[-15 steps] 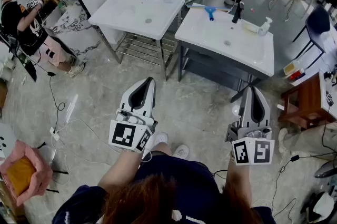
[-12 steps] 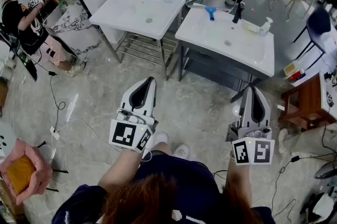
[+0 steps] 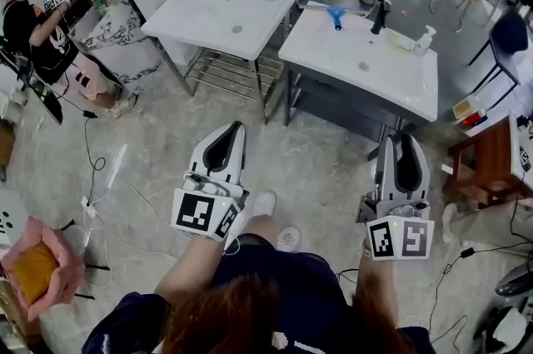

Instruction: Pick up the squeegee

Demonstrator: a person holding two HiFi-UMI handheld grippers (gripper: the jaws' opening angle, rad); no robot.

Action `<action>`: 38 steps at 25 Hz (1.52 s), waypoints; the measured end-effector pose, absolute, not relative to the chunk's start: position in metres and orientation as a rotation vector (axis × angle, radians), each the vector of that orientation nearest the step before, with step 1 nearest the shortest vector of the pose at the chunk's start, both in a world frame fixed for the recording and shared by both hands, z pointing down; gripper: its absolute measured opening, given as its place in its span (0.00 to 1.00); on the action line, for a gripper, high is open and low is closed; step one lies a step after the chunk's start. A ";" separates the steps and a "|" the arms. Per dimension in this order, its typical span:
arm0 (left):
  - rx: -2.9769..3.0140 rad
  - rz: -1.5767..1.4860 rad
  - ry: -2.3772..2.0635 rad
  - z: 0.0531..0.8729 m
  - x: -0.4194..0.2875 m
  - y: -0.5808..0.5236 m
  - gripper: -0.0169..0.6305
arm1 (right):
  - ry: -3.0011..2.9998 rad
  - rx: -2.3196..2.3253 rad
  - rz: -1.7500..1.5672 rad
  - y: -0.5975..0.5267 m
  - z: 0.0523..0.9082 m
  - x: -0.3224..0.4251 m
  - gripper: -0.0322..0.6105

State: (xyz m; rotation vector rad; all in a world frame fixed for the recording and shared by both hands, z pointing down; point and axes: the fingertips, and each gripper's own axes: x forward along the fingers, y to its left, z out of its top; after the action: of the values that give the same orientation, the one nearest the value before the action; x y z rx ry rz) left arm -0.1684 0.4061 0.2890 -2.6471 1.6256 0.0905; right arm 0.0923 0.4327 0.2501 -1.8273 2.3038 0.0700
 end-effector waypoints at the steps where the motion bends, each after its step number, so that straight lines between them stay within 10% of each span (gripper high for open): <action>1: -2.649 0.089 1.627 0.290 -0.169 0.403 0.06 | 2.289 -1.825 0.066 0.430 0.250 0.093 0.32; 9: -2.682 0.103 1.603 0.295 -0.168 0.347 0.06 | 2.295 -1.859 0.022 0.380 0.258 0.088 0.60; 38: -2.826 0.117 1.412 0.304 -0.186 0.023 0.06 | 2.281 -1.996 0.023 0.079 0.261 0.044 0.63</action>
State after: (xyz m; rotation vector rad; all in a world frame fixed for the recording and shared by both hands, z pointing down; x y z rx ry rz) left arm -0.1865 0.0234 0.3041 -2.8257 1.4125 0.1173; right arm 0.0436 0.0788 0.2611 -1.9961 2.2813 0.0231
